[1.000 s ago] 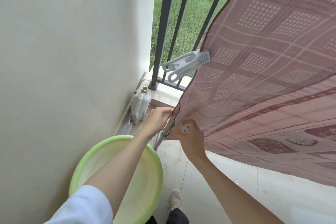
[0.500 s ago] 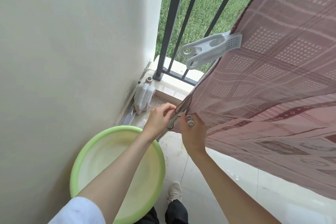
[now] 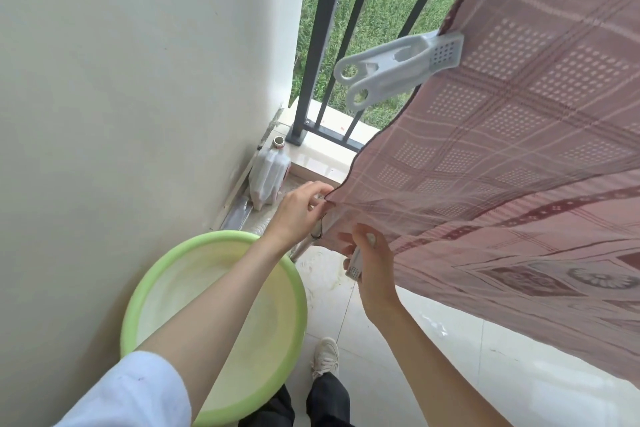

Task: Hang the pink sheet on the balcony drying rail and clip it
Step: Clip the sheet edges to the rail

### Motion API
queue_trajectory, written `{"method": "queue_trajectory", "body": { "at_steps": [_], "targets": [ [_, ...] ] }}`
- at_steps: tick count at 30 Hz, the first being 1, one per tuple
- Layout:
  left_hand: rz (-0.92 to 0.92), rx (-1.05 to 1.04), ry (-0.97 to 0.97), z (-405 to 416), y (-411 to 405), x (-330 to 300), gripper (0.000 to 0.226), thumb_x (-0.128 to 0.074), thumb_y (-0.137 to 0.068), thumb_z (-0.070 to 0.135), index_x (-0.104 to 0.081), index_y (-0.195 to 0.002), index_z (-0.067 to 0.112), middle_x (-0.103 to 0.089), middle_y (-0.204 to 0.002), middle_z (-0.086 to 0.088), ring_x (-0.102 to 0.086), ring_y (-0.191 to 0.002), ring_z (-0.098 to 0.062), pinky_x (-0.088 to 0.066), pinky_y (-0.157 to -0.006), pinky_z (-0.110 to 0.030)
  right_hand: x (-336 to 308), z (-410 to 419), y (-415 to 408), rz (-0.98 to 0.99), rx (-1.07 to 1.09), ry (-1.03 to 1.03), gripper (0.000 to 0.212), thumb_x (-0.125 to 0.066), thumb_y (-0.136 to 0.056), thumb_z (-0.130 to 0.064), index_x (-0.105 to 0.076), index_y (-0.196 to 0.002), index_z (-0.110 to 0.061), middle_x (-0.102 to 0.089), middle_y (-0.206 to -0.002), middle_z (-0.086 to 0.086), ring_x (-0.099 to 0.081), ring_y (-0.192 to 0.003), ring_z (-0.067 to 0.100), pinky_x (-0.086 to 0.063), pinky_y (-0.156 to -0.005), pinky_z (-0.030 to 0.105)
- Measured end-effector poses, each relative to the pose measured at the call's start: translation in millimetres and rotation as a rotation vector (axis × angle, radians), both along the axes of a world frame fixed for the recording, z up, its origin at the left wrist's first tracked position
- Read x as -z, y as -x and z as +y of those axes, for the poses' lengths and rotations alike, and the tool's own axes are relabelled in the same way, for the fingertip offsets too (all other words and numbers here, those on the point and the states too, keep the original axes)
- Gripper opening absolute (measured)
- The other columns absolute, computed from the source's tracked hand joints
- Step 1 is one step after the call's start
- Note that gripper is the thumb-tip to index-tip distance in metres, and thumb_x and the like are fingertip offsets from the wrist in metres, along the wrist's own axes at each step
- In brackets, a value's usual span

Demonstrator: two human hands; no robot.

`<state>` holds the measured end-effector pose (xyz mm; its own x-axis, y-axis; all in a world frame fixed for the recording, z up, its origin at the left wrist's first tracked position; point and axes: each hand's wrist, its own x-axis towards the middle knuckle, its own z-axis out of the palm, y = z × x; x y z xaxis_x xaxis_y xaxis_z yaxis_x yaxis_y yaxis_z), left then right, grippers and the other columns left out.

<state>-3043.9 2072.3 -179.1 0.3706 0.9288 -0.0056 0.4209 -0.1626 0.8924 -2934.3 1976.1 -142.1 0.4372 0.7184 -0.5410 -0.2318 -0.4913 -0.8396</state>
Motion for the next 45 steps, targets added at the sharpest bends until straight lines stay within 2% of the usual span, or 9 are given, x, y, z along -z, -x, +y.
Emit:
{"method": "queue_trajectory", "body": {
  "at_steps": [5, 11, 14, 17, 23, 27, 30, 37, 45],
  "targets": [
    [-0.069, -0.059, -0.059, -5, -1, -5, 0.017, -0.062, -0.086, 0.01, -0.069, -0.102, 0.01, -0.062, -0.085, 0.012, -0.063, -0.077, -0.008, -0.041, -0.068, -0.003, 15, -12, -2, 0.291, 0.109, 0.054, 0.023, -0.045, -0.096, -0.029, -0.055, -0.088, -0.01, -0.065, -0.09, 0.014, -0.058, -0.072, 0.017, -0.045, -0.062, 0.028],
    [-0.062, -0.135, -0.015, 4, -6, -12, 0.008, -0.063, -0.081, 0.001, -0.068, -0.076, 0.004, -0.066, -0.068, -0.008, -0.06, -0.068, -0.027, -0.045, -0.066, -0.036, 13, -18, 2, 0.275, 0.148, 0.175, 0.045, -0.043, -0.093, -0.048, -0.061, -0.077, -0.01, -0.044, -0.065, 0.001, -0.034, -0.052, 0.011, -0.029, -0.053, 0.023],
    [-0.1, -0.131, 0.062, 5, -4, -14, 0.006, -0.065, -0.081, 0.005, -0.068, -0.075, 0.006, -0.062, -0.067, 0.0, -0.059, -0.067, -0.02, -0.045, -0.069, -0.034, 9, -19, 2, 0.42, 0.212, 0.131, 0.037, -0.05, -0.092, -0.041, -0.059, -0.08, -0.008, -0.036, -0.063, 0.001, -0.03, -0.048, 0.01, -0.028, -0.048, 0.022],
    [-0.091, -0.114, 0.11, 7, -4, -17, 0.008, -0.068, -0.08, 0.009, -0.065, -0.073, 0.009, -0.062, -0.068, 0.001, -0.056, -0.064, -0.014, -0.044, -0.068, -0.03, 4, -21, 0, 0.55, 0.281, 0.097, 0.022, -0.058, -0.09, -0.026, -0.058, -0.083, -0.005, -0.053, -0.066, 0.006, -0.05, -0.054, 0.014, -0.045, -0.046, 0.021],
    [-0.07, -0.056, 0.222, 15, 4, -31, 0.019, -0.071, -0.075, 0.006, -0.06, -0.066, 0.019, -0.06, -0.064, 0.009, -0.053, -0.058, 0.003, -0.039, -0.058, -0.007, 1, -25, 8, 0.795, 0.303, 0.02, 0.02, -0.05, -0.087, 0.008, -0.068, -0.08, 0.004, -0.073, -0.081, 0.017, -0.072, -0.075, 0.023, -0.056, -0.078, 0.033],
    [-0.025, -0.048, 0.281, 19, 9, -38, 0.016, -0.075, -0.072, 0.009, -0.062, -0.066, 0.017, -0.063, -0.066, 0.006, -0.057, -0.064, -0.005, -0.043, -0.063, -0.014, 7, -18, 18, 0.919, 0.391, 0.006, 0.013, -0.055, -0.089, -0.008, -0.062, -0.091, 0.003, -0.072, -0.082, 0.013, -0.071, -0.073, 0.02, -0.058, -0.069, 0.03],
    [-0.07, -0.082, 0.38, 19, 9, -39, 0.015, -0.076, -0.071, 0.011, -0.064, -0.065, 0.017, -0.066, -0.065, 0.002, -0.061, -0.062, -0.006, -0.05, -0.068, -0.02, 17, -14, 33, 0.871, 0.343, 0.076, 0.023, -0.058, -0.088, -0.028, -0.058, -0.088, -0.005, -0.068, -0.083, 0.007, -0.061, -0.063, 0.011, -0.042, -0.056, 0.021],
    [0.02, -0.111, 0.439, 18, 7, -55, 0.013, -0.073, -0.073, 0.014, -0.065, -0.062, 0.015, -0.052, -0.035, 0.016, -0.044, -0.034, 0.01, -0.028, -0.035, -0.005, 32, 0, 64, 1.065, 0.461, -0.049, 0.018, -0.056, -0.086, -0.022, -0.059, -0.089, -0.004, -0.067, -0.074, 0.009, -0.049, -0.046, 0.007, -0.036, -0.045, 0.015],
    [0.031, -0.116, 0.389, 9, 9, -60, 0.013, -0.073, -0.075, 0.024, -0.069, -0.063, 0.02, -0.048, -0.033, 0.02, -0.043, -0.036, 0.008, -0.029, -0.042, -0.013, 35, 5, 72, 1.096, 0.543, -0.084, 0.016, -0.054, -0.09, -0.021, -0.058, -0.092, -0.005, -0.068, -0.071, 0.007, -0.045, -0.047, 0.007, -0.034, -0.048, 0.015]
  ]
}}
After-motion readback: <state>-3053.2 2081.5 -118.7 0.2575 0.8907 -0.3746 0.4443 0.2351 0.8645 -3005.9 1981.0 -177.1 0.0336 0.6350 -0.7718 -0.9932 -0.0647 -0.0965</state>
